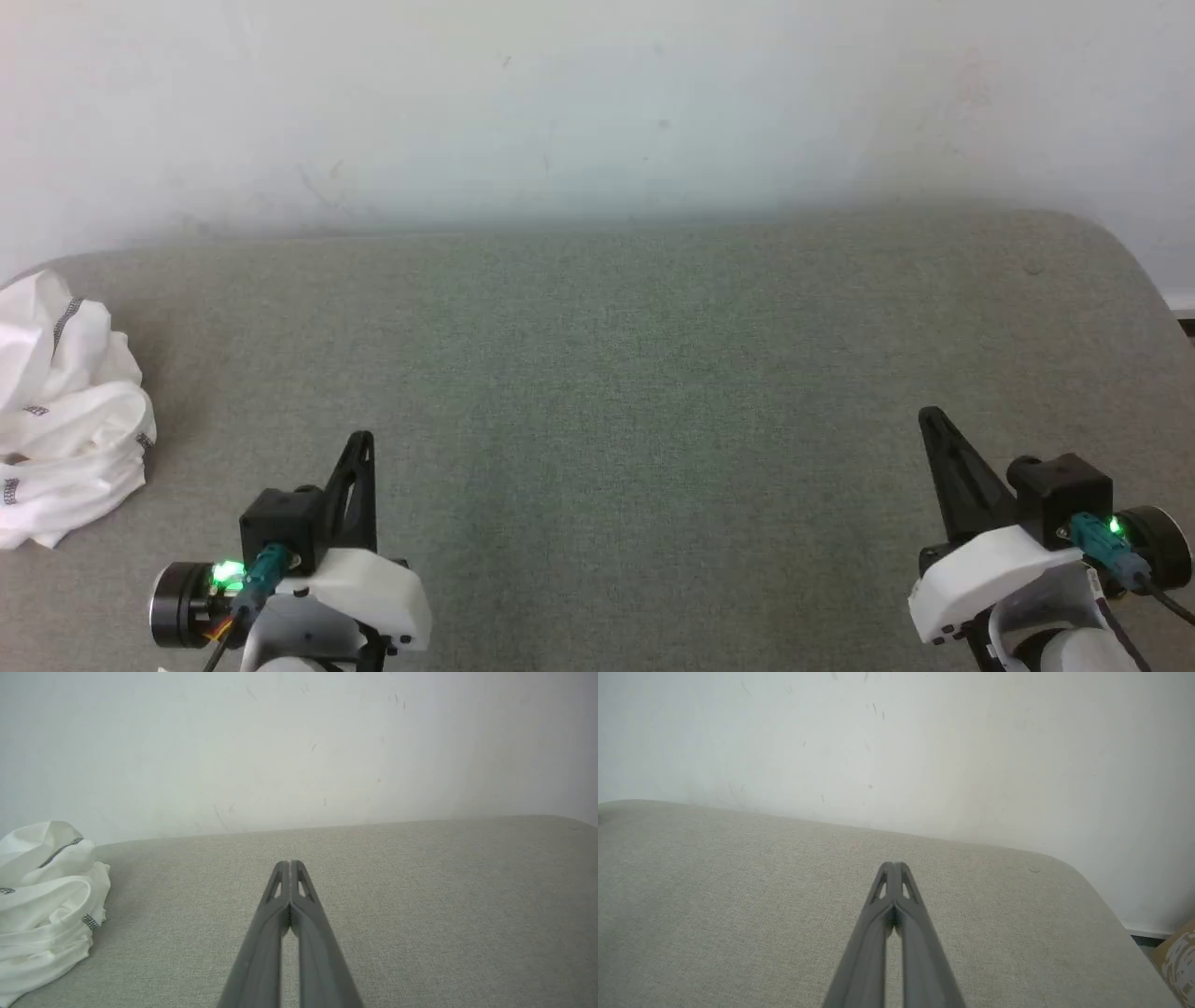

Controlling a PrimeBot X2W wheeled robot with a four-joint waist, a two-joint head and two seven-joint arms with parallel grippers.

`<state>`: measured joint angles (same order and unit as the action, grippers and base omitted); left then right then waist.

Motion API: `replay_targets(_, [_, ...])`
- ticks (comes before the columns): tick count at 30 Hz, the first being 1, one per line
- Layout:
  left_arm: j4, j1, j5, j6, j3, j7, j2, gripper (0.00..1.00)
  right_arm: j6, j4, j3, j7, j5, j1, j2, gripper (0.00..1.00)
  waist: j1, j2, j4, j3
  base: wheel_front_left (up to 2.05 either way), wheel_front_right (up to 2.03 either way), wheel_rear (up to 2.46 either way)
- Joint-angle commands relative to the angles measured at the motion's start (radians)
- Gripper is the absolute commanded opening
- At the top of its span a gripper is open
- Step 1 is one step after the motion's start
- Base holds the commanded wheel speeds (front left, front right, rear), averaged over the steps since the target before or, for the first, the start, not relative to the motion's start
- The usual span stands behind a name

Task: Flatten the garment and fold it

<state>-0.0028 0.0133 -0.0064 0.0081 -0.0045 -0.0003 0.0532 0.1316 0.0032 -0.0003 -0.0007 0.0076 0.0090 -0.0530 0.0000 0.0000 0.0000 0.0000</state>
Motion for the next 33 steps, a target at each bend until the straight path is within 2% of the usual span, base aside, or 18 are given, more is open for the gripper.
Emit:
replay_targets(1, [0.003, -0.013, 0.006, -0.008, 0.005, 0.0, -0.003, 0.0, -0.001, -0.003, 0.0, 0.001, -0.008, -0.009, 0.003, 0.0, 0.0, 0.0, 0.0, 0.0, 0.0, 0.0, 0.0])
replay_targets(26, [0.003, -0.013, 0.006, -0.008, 0.005, 0.0, -0.003, 0.0, -0.001, -0.003, 0.0, 0.001, -0.008, -0.009, 0.003, 0.0, 0.0, 0.0, 0.0, 0.0, 0.0, 0.0, 0.0])
replay_targets(27, [0.0, 0.0, 0.0, 0.0, 0.0, 0.0, 0.0, 1.0, 0.0, 0.0, 0.0, 0.0, 0.0, 0.0, 0.0, 1.0, 0.0, 0.0, 0.0, 0.0, 0.0, 0.0, 0.0])
replay_targets(33, [-0.001, 0.002, -0.001, 0.0, 0.0, -0.003, 0.0, 1.0, 0.0, 0.001, -0.004, -0.003, 0.003, 0.001, -0.001, 1.0, 0.0, 0.0, 0.0, 0.0, 0.0, 0.0, 0.0])
